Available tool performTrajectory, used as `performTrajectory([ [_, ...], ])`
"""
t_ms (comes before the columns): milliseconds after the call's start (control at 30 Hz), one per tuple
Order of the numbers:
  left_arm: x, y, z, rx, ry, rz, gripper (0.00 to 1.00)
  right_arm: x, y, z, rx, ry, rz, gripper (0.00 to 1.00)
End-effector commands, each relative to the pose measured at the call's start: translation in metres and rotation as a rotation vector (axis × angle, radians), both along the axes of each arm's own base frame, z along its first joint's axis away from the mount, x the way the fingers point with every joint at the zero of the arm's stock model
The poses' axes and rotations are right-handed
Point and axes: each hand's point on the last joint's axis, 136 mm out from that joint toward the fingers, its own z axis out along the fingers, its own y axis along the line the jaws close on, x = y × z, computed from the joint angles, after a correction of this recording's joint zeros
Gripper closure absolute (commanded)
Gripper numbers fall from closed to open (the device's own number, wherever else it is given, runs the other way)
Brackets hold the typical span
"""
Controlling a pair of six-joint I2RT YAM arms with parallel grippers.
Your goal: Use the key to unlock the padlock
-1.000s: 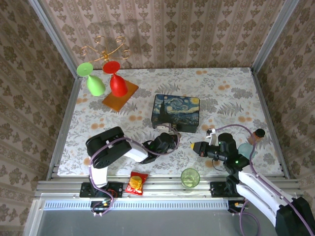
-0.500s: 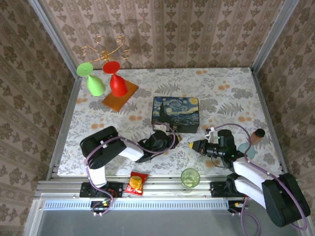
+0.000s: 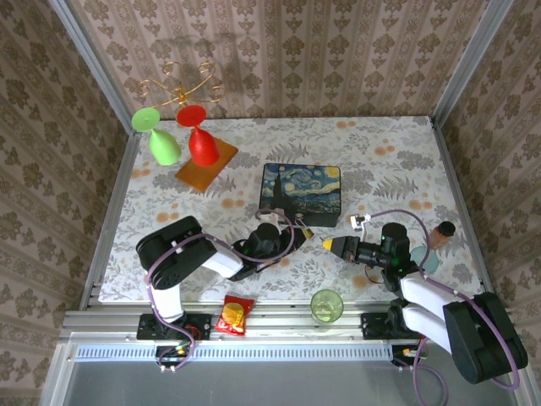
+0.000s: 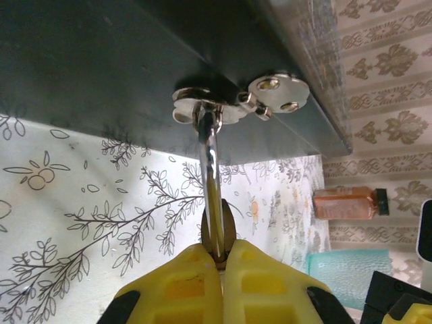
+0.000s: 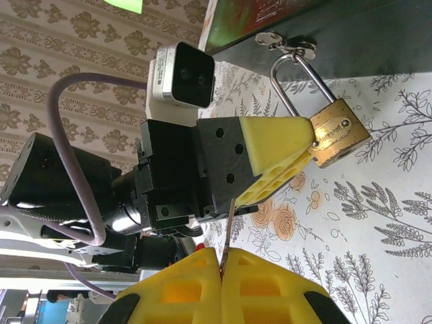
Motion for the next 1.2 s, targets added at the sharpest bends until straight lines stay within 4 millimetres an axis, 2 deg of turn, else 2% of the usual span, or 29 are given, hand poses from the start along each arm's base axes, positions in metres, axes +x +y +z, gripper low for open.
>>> performTrajectory([
  [0,0.009,0.0,0.022,-0.125,-0.029,0.032,1.0,-0.001,0.006,0.001,-0.016,-0.04,0.034,1.0],
  [167,0.018,0.009,0.023,-0.178,-0.04,0.064,1.0,0.012,0.011,-0.001,-0.008,-0.023,0.034,1.0],
  [300,0.021,0.006,0.029,-0.201,-0.039,0.053,1.0,0.024,0.015,0.003,0.06,0.005,0.024,1.0],
  [433,0.022,0.007,0.042,-0.226,-0.062,0.048,1.0,0.034,0.016,-0.018,0.055,0.074,-0.004,1.0],
  [633,0.027,0.007,0.048,-0.252,-0.052,0.045,1.0,0.047,0.028,-0.035,0.09,0.125,0.005,1.0],
  [733,0.027,0.006,0.052,-0.261,-0.053,0.041,1.0,0.051,0.03,-0.018,0.105,0.076,0.006,1.0],
  [800,0.026,0.007,0.055,-0.266,-0.058,0.046,1.0,0.052,0.03,-0.015,0.113,0.075,0.005,1.0],
  [1000,0.033,0.006,0.066,-0.298,-0.064,0.057,1.0,0.061,0.033,-0.034,0.097,0.123,0.013,1.0],
  [1167,0.035,0.006,0.072,-0.308,-0.074,0.061,1.0,0.065,0.035,-0.024,0.108,0.096,0.017,1.0],
])
